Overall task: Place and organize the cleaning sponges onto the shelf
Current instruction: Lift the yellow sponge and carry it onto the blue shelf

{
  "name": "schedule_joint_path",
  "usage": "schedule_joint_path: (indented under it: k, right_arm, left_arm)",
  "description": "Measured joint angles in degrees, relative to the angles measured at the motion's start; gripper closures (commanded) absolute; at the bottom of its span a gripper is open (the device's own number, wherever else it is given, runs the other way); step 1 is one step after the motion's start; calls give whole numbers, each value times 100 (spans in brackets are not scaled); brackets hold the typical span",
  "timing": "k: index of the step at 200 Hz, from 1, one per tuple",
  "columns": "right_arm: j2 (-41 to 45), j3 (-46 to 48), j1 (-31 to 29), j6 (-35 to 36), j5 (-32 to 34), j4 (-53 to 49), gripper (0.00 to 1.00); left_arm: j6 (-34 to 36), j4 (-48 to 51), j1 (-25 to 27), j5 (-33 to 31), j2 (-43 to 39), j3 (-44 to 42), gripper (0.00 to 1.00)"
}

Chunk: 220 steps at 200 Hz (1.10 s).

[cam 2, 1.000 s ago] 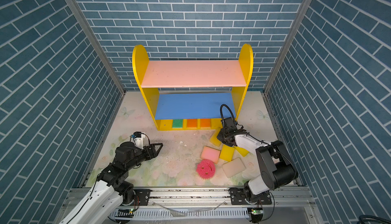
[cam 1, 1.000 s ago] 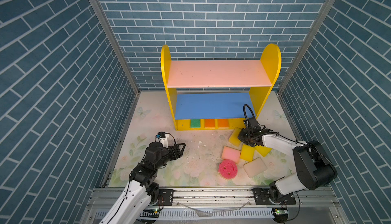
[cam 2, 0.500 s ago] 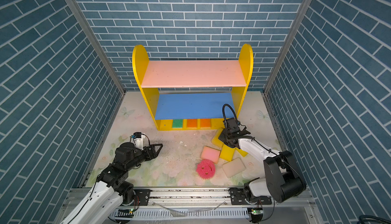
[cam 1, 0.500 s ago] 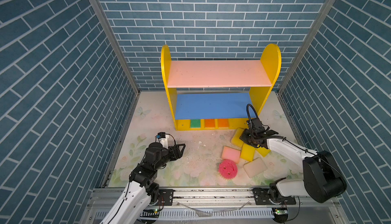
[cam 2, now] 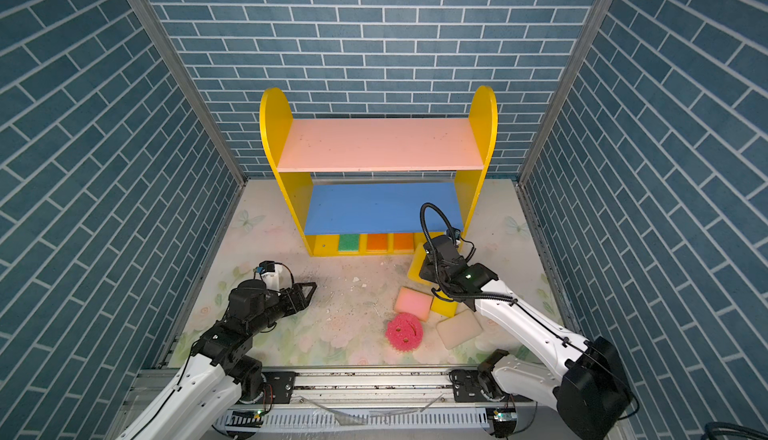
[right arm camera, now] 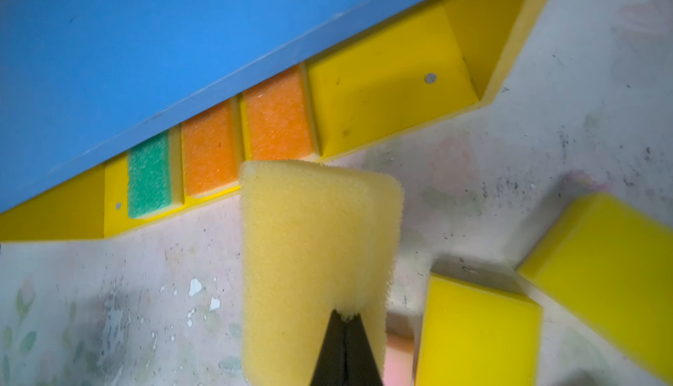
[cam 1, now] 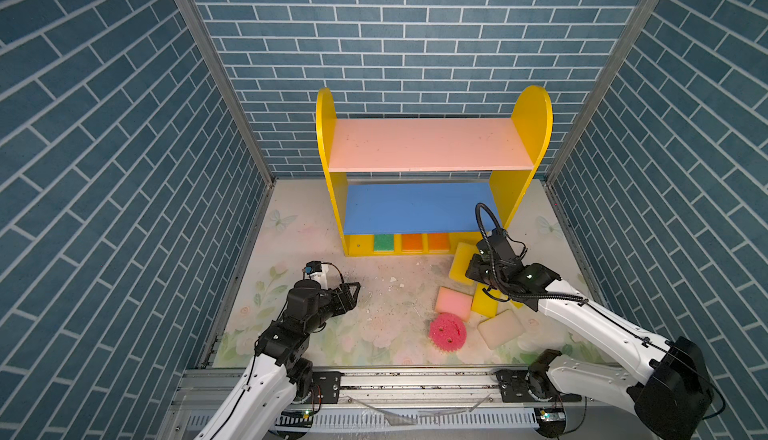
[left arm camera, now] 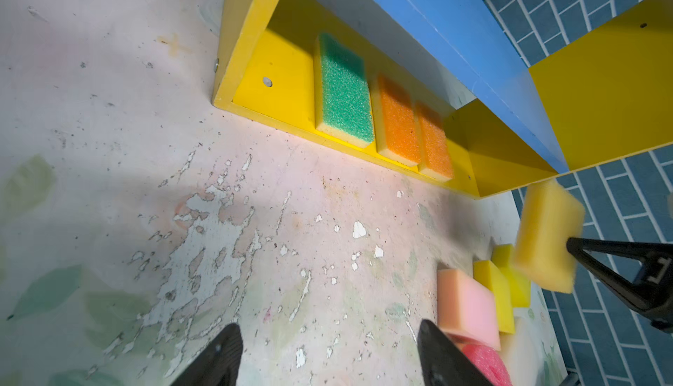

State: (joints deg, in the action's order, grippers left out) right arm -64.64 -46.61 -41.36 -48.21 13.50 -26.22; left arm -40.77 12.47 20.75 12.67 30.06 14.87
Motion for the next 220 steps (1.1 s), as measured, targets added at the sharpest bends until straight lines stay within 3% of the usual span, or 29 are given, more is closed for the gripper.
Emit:
schedule_joint_path:
  k: [47,104,220]
  right_arm:
    - [-822,-1163,-680,1032,129,238,100]
    - [-2079,-2444,-745,1976,-72,914,100]
    - [-3652,-3958,-750,2323,-229,1696,100]
  left_arm:
    - [-133,-122,0,-74,208,9,23]
    - [-225,-120,0,-68,245,107,23]
    - [-63,-26,0,-155,262,181,23]
